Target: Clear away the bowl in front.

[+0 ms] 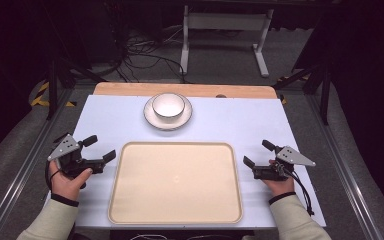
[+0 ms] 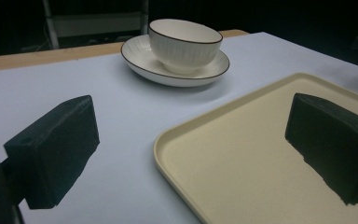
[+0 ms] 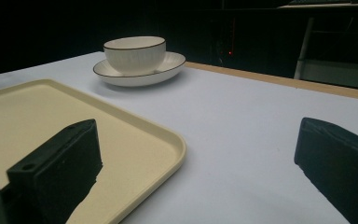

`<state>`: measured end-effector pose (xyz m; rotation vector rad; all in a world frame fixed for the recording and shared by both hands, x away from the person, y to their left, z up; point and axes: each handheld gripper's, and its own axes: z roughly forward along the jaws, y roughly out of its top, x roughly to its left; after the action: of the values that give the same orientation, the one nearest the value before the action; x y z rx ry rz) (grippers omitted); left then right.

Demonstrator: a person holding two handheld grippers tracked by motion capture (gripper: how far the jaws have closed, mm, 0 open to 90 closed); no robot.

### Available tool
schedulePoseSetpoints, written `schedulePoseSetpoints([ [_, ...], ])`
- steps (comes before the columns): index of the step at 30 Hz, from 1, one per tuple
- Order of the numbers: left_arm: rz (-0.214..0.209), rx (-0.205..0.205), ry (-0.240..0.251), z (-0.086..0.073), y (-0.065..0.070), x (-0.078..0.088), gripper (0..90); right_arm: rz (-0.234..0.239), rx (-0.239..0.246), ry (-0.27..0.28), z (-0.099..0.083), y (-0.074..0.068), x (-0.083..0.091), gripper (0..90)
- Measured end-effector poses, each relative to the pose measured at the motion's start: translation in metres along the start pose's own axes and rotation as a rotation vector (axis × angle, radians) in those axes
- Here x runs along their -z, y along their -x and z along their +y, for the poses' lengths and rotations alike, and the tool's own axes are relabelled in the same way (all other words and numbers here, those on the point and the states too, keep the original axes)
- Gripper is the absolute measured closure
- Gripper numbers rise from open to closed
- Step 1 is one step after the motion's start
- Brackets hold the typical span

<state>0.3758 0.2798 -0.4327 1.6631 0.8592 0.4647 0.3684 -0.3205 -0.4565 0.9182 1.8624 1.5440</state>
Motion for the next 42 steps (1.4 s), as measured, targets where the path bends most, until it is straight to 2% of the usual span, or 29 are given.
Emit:
schedulePoseSetpoints([
  [22, 0.011, -0.074, 0.029, 0.029, 0.0, -0.004, 3.3, -0.003, -0.003, 0.002, 0.0, 0.0, 0.0, 0.7],
  [27, 0.013, -0.089, 0.016, 0.033, 0.0, -0.007, 3.5, -0.005, -0.003, 0.002, 0.0, 0.0, 0.0, 0.7],
  [35, -0.026, -0.151, -0.025, 0.052, 0.004, -0.024, 4.8, -0.006, -0.004, 0.002, 0.0, 0.0, 0.0, 0.7],
  [42, -0.081, -0.176, -0.038, 0.071, 0.012, -0.043, 4.9, -0.006, -0.004, 0.003, 0.0, 0.0, 0.0, 0.6],
])
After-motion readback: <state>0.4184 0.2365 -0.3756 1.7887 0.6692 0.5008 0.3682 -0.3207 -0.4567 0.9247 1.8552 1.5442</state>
